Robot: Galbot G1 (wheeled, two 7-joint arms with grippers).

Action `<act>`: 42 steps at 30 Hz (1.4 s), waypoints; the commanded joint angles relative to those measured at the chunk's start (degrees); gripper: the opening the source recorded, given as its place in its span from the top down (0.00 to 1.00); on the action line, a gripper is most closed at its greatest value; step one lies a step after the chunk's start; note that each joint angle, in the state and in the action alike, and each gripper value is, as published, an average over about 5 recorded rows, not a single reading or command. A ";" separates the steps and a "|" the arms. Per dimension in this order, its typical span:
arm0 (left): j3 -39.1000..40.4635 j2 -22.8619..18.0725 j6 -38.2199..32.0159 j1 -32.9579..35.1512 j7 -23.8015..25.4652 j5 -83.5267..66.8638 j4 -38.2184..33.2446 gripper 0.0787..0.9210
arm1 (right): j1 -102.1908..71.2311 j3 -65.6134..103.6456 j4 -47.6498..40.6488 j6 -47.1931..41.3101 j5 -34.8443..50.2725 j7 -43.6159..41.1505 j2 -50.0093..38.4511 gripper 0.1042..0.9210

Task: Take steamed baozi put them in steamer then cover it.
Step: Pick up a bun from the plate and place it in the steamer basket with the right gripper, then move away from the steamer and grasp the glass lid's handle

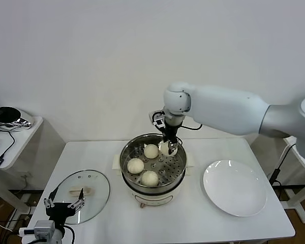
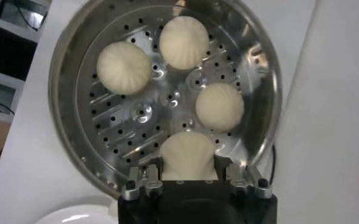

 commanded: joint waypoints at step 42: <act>2.95 -2.38 0.12 -3.01 -3.08 -8.64 2.18 0.12 | -19.28 38.65 21.92 -0.56 9.97 18.67 -37.28 0.12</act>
